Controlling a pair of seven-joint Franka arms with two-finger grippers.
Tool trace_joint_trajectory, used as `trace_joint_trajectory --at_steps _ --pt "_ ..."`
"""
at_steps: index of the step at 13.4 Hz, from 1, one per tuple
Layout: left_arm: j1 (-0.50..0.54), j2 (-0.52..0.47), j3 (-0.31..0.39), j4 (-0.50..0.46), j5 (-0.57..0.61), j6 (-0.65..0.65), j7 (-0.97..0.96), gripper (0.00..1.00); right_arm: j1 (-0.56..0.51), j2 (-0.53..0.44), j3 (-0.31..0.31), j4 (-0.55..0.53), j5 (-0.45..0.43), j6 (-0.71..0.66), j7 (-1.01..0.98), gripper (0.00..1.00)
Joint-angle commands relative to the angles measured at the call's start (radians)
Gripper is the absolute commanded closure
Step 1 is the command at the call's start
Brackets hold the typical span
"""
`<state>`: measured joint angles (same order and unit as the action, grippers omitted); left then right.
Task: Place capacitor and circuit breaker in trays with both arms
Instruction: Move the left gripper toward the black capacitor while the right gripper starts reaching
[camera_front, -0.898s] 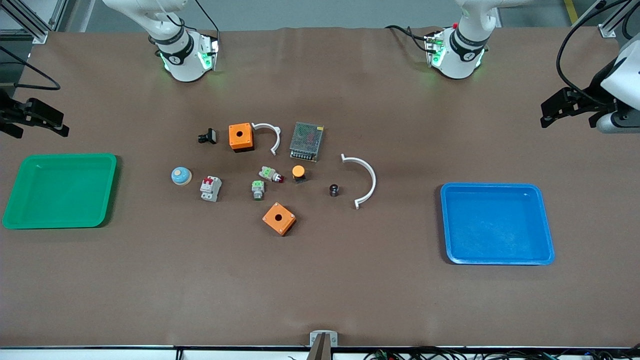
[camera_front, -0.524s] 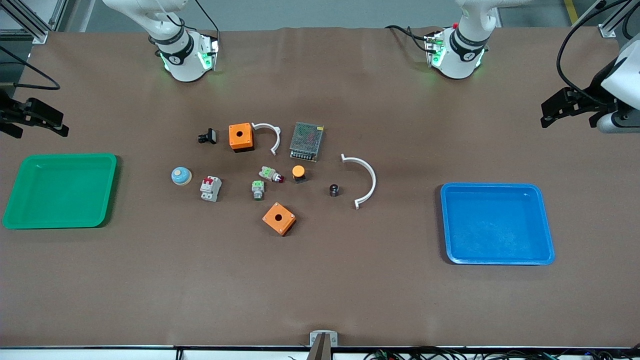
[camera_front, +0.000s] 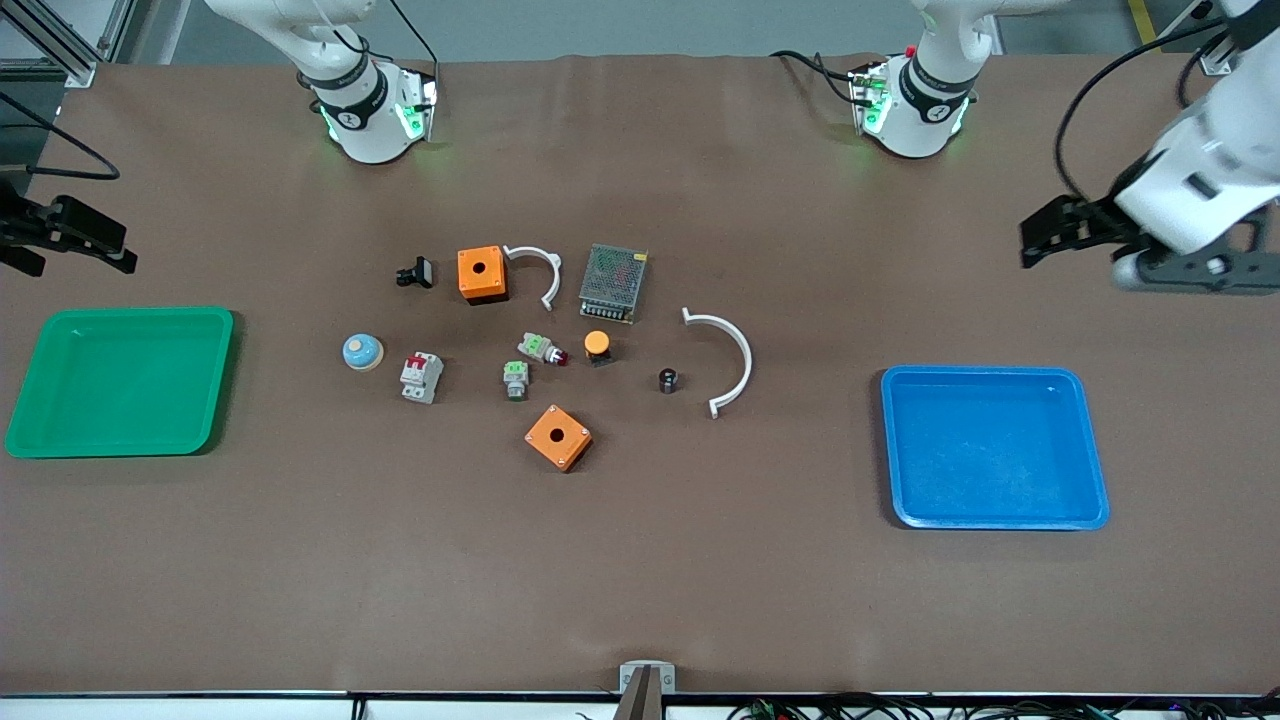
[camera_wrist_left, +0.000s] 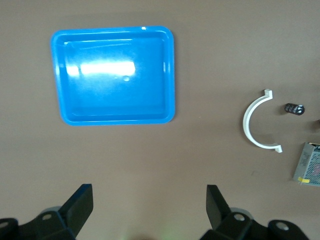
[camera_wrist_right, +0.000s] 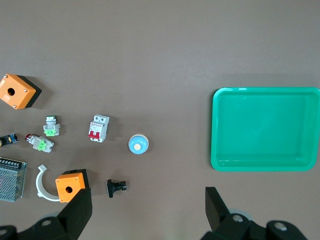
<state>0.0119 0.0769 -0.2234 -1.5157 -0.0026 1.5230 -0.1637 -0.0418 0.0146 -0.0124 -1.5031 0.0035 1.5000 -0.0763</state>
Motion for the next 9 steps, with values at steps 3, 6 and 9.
trace_joint_trajectory --at_steps 3,6,9 --pt "-0.122 0.191 -0.007 0.077 -0.022 0.089 -0.293 0.0 0.043 0.01 0.008 0.021 0.0 0.023 0.004 0.0" --pt "-0.196 0.306 -0.007 0.112 -0.02 0.192 -0.399 0.0 0.083 0.019 0.009 0.018 0.001 0.048 0.004 0.0" --pt "-0.28 0.421 -0.005 0.12 -0.016 0.369 -0.566 0.0 0.099 0.028 0.008 0.021 0.003 0.055 0.001 0.0"
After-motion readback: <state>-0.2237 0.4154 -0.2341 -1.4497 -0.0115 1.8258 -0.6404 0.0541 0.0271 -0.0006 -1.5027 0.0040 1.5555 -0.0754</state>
